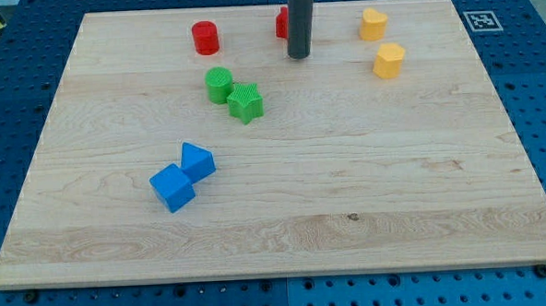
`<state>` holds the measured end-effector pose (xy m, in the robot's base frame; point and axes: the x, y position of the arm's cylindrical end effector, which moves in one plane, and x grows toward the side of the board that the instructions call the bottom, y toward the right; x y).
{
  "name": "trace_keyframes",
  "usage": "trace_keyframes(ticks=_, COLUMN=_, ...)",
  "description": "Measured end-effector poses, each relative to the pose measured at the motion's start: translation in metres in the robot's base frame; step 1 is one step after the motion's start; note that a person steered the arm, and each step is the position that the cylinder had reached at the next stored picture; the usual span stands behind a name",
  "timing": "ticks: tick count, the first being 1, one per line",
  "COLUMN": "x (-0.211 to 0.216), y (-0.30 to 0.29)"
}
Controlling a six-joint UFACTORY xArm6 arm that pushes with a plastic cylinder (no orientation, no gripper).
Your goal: Nudge the red star up
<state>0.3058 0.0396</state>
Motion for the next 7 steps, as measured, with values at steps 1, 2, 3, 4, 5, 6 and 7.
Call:
trace_keyframes(ticks=1, x=-0.002, y=0.0)
trace_keyframes(ticks=2, x=-0.004, y=0.0)
trace_keyframes(ticks=3, x=-0.006, y=0.0)
trace_keyframes(ticks=4, x=-0.01, y=0.0)
trace_keyframes(ticks=5, x=-0.013, y=0.0)
trace_keyframes(ticks=6, x=-0.017, y=0.0)
trace_keyframes(ticks=7, x=-0.022, y=0.0)
